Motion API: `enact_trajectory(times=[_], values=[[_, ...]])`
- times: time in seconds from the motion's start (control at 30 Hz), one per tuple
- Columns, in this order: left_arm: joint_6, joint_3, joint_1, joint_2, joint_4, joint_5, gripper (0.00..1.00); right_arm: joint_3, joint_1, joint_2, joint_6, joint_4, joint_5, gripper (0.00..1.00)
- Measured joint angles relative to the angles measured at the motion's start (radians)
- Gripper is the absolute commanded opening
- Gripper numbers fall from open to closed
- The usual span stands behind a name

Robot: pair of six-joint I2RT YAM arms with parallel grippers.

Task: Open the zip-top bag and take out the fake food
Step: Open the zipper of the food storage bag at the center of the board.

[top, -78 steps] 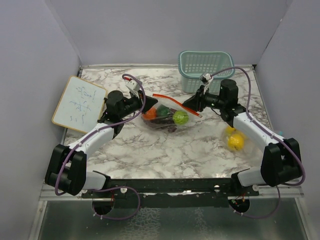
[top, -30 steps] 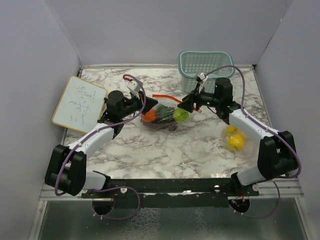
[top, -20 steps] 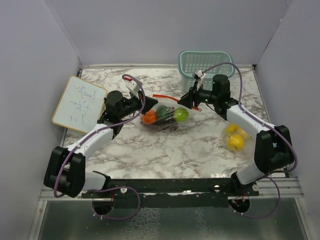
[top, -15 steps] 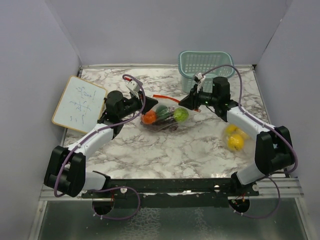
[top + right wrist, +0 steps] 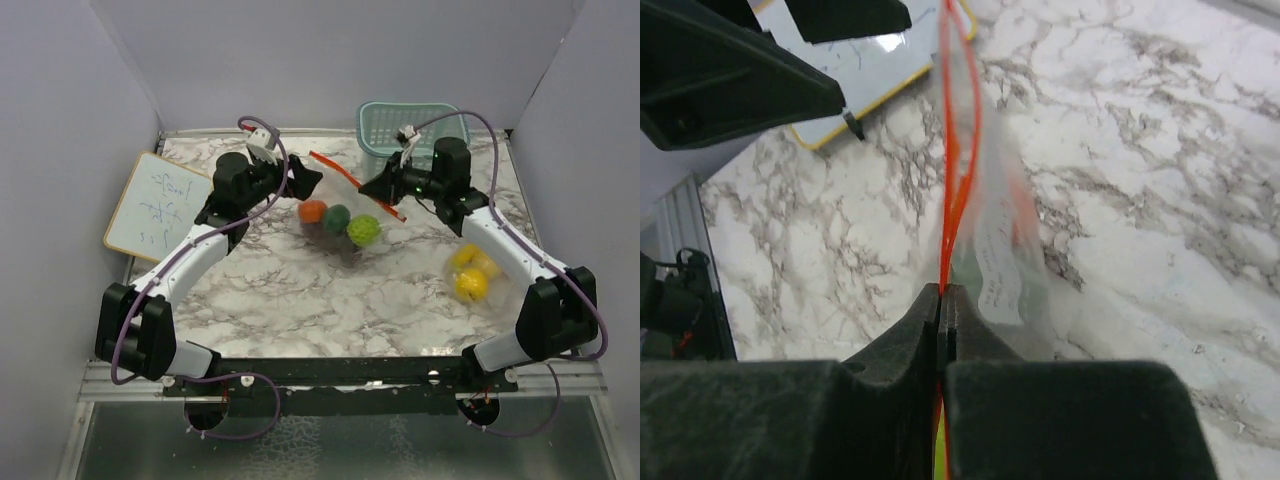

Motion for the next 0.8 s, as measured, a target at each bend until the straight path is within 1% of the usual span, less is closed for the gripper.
enact_trajectory(times=[0.13, 0.27, 0.33, 0.37, 0.4, 0.5, 0.63, 0.77, 0.8], values=[[-0.050, 0.028, 0.044, -0.017, -0.052, -0.101, 0.99, 0.184, 0.003, 0.014, 0.027, -0.112, 0.055, 0.01], [-0.104, 0.002, 0.080, -0.068, -0.128, -0.224, 0.99, 0.271, 0.003, 0.012, 0.093, -0.138, 0.129, 0.01], [-0.127, -0.041, 0.080, -0.129, -0.162, -0.285, 0.99, 0.248, 0.002, 0.002, 0.163, -0.114, 0.171, 0.01], [-0.127, -0.041, 0.080, -0.129, -0.162, -0.285, 0.99, 0.210, 0.002, -0.009, 0.208, -0.082, 0.185, 0.01], [-0.147, -0.077, 0.080, -0.196, -0.183, -0.334, 0.99, 0.166, 0.005, -0.019, 0.243, -0.054, 0.196, 0.01], [-0.175, -0.097, 0.080, -0.268, -0.216, -0.373, 0.99, 0.084, 0.050, -0.027, 0.307, -0.036, 0.264, 0.01], [-0.224, -0.118, 0.080, -0.308, -0.233, -0.404, 0.99, 0.072, 0.153, -0.004, 0.349, -0.022, 0.311, 0.01], [-0.285, -0.239, 0.081, -0.374, -0.230, -0.435, 0.99, 0.096, 0.245, 0.024, 0.393, 0.017, 0.323, 0.01], [-0.293, -0.264, 0.082, -0.388, -0.235, -0.439, 0.96, 0.100, 0.259, 0.029, 0.404, 0.030, 0.324, 0.01]])
